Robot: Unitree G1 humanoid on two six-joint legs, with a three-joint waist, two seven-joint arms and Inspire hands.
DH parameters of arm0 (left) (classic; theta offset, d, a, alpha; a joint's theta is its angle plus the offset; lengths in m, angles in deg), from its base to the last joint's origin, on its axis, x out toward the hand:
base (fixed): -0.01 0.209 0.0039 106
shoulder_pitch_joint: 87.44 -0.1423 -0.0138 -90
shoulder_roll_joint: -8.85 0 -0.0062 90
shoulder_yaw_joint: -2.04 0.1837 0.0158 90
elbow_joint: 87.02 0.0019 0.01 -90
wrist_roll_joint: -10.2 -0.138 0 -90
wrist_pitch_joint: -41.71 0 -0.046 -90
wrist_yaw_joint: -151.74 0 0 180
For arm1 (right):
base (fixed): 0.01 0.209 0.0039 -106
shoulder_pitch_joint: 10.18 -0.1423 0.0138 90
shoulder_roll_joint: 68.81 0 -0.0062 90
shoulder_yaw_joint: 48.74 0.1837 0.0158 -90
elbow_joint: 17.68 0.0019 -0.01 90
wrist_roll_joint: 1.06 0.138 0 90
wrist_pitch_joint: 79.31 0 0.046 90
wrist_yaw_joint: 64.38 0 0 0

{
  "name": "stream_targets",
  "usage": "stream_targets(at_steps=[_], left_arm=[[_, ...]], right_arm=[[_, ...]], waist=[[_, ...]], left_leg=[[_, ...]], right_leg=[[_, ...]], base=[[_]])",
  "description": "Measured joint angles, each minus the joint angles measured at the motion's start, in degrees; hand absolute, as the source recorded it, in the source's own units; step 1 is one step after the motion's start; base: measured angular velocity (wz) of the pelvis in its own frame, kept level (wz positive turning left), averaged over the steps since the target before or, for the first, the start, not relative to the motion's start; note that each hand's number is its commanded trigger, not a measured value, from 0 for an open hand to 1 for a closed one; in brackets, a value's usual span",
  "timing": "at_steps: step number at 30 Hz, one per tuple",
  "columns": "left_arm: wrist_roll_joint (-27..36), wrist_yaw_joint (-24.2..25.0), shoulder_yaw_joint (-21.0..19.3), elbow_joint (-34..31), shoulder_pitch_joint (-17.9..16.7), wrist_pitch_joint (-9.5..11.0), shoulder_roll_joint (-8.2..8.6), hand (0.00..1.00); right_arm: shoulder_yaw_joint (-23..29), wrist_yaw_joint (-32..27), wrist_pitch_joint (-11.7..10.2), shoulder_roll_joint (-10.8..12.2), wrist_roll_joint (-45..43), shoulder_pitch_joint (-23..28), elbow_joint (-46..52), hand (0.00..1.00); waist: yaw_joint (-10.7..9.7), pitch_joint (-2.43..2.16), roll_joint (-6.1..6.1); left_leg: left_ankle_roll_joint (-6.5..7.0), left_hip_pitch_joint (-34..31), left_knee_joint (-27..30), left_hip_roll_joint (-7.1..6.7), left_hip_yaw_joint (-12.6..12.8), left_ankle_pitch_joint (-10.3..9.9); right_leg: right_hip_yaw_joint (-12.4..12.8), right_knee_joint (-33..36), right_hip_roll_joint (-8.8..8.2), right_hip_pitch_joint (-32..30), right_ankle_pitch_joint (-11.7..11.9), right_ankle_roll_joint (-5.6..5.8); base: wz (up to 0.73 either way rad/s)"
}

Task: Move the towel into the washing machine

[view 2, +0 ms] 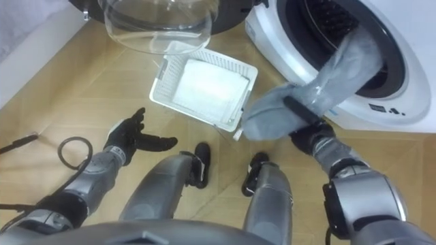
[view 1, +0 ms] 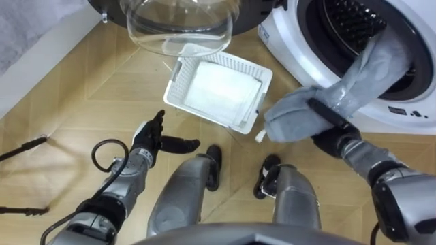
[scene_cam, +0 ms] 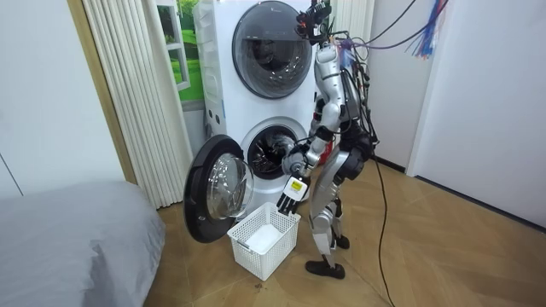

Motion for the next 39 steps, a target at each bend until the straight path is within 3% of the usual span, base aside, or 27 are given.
stream_targets(at_steps=[5, 10, 14, 15, 16, 17, 21, 22, 26, 31, 34, 39], left_arm=[[0.1, -1.2, 0.0, -3.9, -1.1, -1.0, -2.57, 0.0], [-0.6, -2.9, -0.5, -6.2, -2.0, -1.3, -3.07, 0.0], [-0.9, -4.3, -1.8, -9.2, -4.8, -1.4, -3.22, 0.0], [-1.1, -4.4, -1.8, -9.5, -5.1, -1.4, -3.22, 0.0], [-2.2, -4.5, -2.4, -10.2, -5.8, -1.5, -3.2, 0.0], [-3.0, -4.7, -2.9, -10.5, -6.5, -1.5, -3.17, 0.0], [-5.6, -6.7, -3.7, -11.8, -6.4, -1.7, -3.04, 0.0], [-5.7, -7.1, -3.9, -12.2, -7.1, -1.8, -2.88, 0.0], [-9.1, -8.2, -5.8, -12.8, -7.1, -1.9, -1.77, 0.0], [-9.4, -9.5, -5.4, -14.4, -7.3, -2.1, -1.53, 0.0], [-9.4, -9.7, -5.5, -14.5, -7.1, -2.1, -1.51, 0.0], [-9.3, -9.8, -5.5, -14.5, -6.6, -2.1, -1.53, 0.0]], right_arm=[[1.5, -3.8, 2.3, -4.1, 2.7, -4.1, 0.7, 1.0], [5.8, -7.8, 5.5, -4.8, 6.3, -7.4, 2.2, 1.0], [7.2, -13.0, 9.4, -4.9, 9.8, -12.6, 2.7, 1.0], [7.9, -13.7, 10.1, -4.9, 10.6, -13.3, 2.7, 0.91], [9.3, -15.1, 11.1, -4.9, 12.0, -14.7, 2.7, 0.11], [11.1, -16.6, 11.8, -4.9, 13.5, -15.7, 2.7, 0.0], [15.5, -21.4, 12.2, -4.9, 15.2, -17.4, 2.7, 0.0], [16.5, -23.0, 12.2, -5.0, 15.2, -18.1, 2.6, 0.0], [19.6, -28.7, 12.2, -6.0, 15.3, -19.6, 2.4, 0.0], [20.7, -32.9, 12.0, -7.3, 17.9, -19.9, 2.4, 0.0], [22.8, -35.1, 11.1, -7.8, 21.0, -19.9, 2.4, 0.0], [23.4, -37.0, 7.8, -9.5, 22.4, -19.8, 2.3, 0.0]], waist=[[-0.4, -0.26, -2.38], [-0.6, -0.2, -3.9], [-2.9, -0.29, -5.14], [-3.3, -0.32, -5.32], [-4.1, -0.29, -5.67], [-4.6, -0.31, -5.88], [-6.2, -0.25, -6.1], [-6.5, -0.25, -6.25], [-6.5, -0.26, -6.24], [-6.5, -0.27, -6.17], [-6.5, -0.28, -6.12], [-6.2, -0.29, -5.93]], left_leg=[[0.12, -1.7, 1.7, 0.0, 0.3, 0.1], [0.38, -2.0, 2.4, -0.22, 0.6, 0.2], [0.6, -3.6, 3.8, -0.04, 0.7, 0.3], [0.71, -3.7, 3.8, -0.07, 0.8, 0.4], [0.88, -3.8, 4.0, -0.08, 1.0, 0.5], [1.13, -4.0, 4.3, -0.12, 1.2, 0.6], [2.12, -5.5, 5.9, -0.45, 2.2, 0.3], [2.47, -5.7, 6.0, -1.07, 2.5, 0.3], [3.48, -6.5, 7.4, -1.54, 3.1, -0.3], [4.09, -6.6, 7.7, -2.17, 3.2, -0.6], [4.23, -6.6, 7.7, -2.38, 3.2, -0.7], [4.25, -6.6, 7.5, -2.25, 3.1, -0.7]], right_leg=[[0.3, 1.7, -0.11, -1.7, 0.0, -0.02], [0.1, 3.3, -0.9, -2.3, -0.2, -0.2], [-0.4, 4.3, -1.35, -3.1, -0.2, -0.24], [-0.5, 4.5, -1.5, -3.1, -0.2, -0.23], [-0.7, 4.7, -1.77, -3.0, -0.3, -0.13], [-1.4, 4.9, -2.11, -2.9, -0.3, -0.05], [-1.5, 7.3, -3.42, -4.3, -1.4, 0.92], [-0.8, 8.3, -4.1, -5.0, -1.7, 1.23], [-0.1, 9.7, -4.98, -5.8, -2.1, 1.95], [0.0, 10.0, -5.66, -5.7, -2.2, 2.67], [-0.1, 10.0, -5.9, -5.6, -2.4, 2.91], [-0.4, 9.6, -5.76, -5.3, -2.4, 2.94]], base=[[0.02], [0.05], [0.09], [0.14], [0.2], [0.22], [0.23], [0.0], [0.01], [0.05], [0.02], [0.01]])
